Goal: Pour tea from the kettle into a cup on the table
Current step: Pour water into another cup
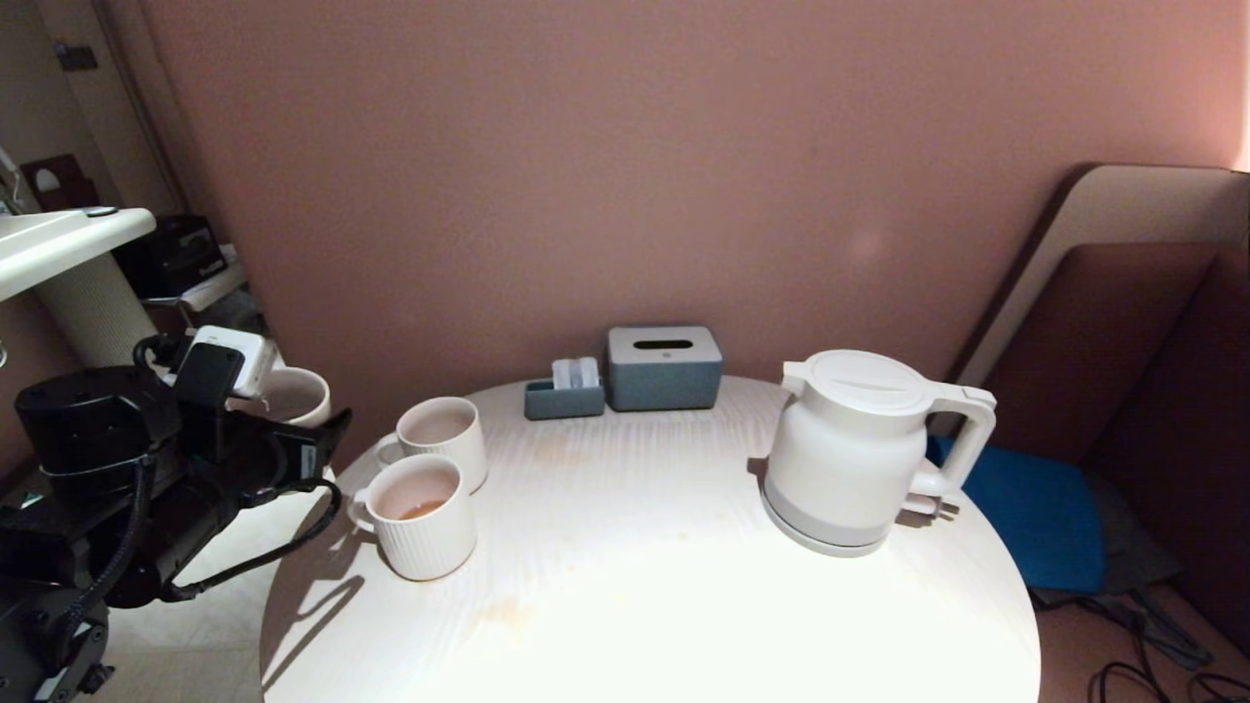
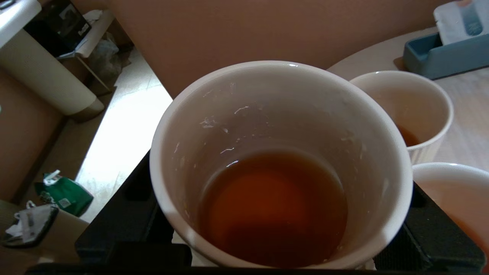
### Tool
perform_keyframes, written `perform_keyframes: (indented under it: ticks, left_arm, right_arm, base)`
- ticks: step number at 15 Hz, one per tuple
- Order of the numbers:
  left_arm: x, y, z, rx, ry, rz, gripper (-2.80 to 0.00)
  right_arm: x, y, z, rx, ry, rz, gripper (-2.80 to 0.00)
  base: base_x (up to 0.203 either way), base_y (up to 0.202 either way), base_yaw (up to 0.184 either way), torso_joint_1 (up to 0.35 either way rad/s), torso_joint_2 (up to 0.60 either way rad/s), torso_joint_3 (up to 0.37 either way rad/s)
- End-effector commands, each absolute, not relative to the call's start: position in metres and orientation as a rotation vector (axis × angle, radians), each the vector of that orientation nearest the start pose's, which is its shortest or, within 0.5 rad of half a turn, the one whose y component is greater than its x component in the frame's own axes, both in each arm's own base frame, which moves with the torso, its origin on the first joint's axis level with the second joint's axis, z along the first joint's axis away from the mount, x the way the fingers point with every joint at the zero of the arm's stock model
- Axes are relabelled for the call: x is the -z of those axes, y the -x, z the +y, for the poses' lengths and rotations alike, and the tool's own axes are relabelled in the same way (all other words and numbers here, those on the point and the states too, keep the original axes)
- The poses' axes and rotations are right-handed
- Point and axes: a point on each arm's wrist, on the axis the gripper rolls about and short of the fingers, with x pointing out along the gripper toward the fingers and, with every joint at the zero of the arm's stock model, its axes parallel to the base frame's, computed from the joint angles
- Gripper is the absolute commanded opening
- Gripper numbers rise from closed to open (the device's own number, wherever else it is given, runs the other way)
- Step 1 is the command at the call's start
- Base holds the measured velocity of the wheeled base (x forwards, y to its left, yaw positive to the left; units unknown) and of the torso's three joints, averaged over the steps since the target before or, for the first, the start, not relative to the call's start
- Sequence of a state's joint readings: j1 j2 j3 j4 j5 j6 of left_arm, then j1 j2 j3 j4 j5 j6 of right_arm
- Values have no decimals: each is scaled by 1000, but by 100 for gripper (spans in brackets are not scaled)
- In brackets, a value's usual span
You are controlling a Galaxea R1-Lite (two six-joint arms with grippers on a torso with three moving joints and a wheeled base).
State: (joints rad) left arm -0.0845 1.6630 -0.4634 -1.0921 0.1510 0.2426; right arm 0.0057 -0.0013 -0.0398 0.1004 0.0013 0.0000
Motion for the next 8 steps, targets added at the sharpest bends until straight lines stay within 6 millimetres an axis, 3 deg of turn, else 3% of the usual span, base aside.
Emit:
perform_keyframes:
  ticks: [1,8]
  left_arm:
    - [-149,-266,-19,-53,-275,121,-280]
    - [-151,-269,-26,-24,-396,108,-280]
  right_arm:
    - [-76,26,0,-8,0,61,-280]
    - [-76,26,0,-8,0,60,-280]
  base:
    - [0,0,0,0,0,0]
    - [0,0,0,0,0,0]
